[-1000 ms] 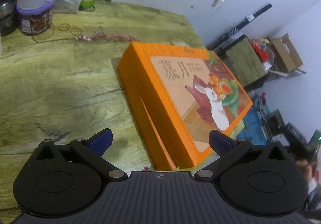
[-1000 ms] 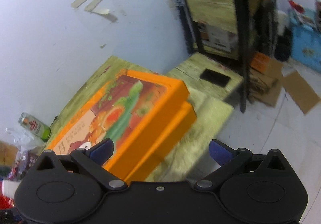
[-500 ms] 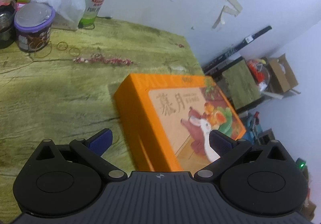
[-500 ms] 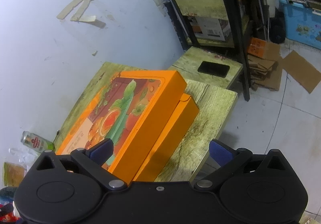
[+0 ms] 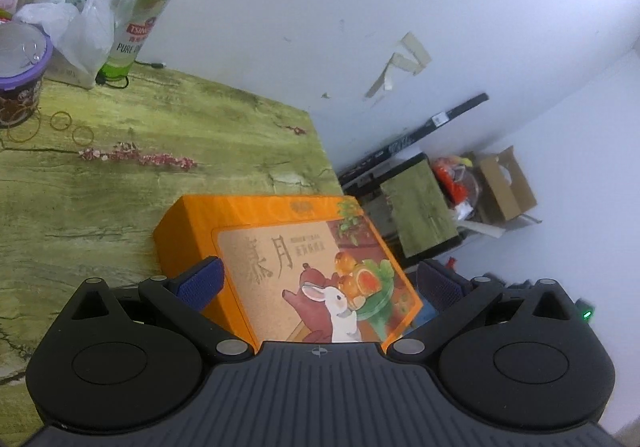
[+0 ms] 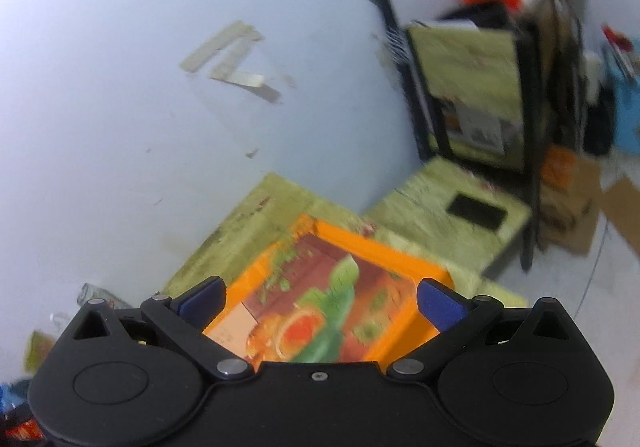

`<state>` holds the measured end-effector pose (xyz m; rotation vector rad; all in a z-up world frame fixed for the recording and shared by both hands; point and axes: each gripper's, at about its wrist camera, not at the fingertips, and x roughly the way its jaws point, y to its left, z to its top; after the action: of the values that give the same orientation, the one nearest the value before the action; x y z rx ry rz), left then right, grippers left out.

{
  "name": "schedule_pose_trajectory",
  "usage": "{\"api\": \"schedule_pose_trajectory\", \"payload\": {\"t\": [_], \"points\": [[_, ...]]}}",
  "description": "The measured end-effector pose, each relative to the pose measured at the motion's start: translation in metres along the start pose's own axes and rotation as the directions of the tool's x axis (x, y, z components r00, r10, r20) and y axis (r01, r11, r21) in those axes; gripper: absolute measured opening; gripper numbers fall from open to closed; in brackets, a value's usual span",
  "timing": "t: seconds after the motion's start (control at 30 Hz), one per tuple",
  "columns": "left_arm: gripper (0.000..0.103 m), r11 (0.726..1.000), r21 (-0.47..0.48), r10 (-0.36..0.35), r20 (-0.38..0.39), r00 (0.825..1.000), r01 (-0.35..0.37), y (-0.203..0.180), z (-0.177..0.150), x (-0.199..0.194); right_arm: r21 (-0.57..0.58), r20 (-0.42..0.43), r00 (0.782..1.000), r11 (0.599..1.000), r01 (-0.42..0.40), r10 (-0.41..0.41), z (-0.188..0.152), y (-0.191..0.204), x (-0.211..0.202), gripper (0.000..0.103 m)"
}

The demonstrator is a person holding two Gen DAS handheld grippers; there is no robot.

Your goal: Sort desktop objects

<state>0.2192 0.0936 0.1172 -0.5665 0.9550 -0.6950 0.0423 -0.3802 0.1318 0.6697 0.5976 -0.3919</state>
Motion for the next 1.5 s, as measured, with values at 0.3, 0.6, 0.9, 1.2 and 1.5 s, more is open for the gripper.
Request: {"api": "schedule_pose_trajectory", "payload": {"t": [0.3,0.6,0.9,1.2,1.5], "points": [[0.103,0.938,-0.077,0.346,0.130,0.929,-0.339,-0.031,-0.005,0.040,-0.385,0.009,0.998,0.921,-0.056,0.064,0.043,0.026,0.066,0.103],[0.103,0.820,-0.328,0.547,0.211,0.810,-0.469,-0.069,-0.043,0.048,-0.396,-0.257,0.937,0.858,-0.327,0.239,0.081,0.012,0.170,0.103],[0.103,0.717,-0.494,0.632,0.163,0.758,-0.491,-0.081,-0.065,0.042,-0.518,-0.308,0.934,0.791,-0.326,0.184,0.077,0.032,0.206,0.103],[0.103,0.695,-0.421,0.660,0.053,0.749,-0.583,-0.076,-0.065,0.063,-0.576,-0.207,0.927,0.726,-0.375,0.314,0.073,0.056,0.170,0.103],[0.103,0.751,-0.267,0.633,0.030,0.773,-0.604,-0.061,-0.061,0.097,-0.500,-0.403,0.911,0.813,-0.298,0.086,0.088,0.029,0.201,0.103]]}}
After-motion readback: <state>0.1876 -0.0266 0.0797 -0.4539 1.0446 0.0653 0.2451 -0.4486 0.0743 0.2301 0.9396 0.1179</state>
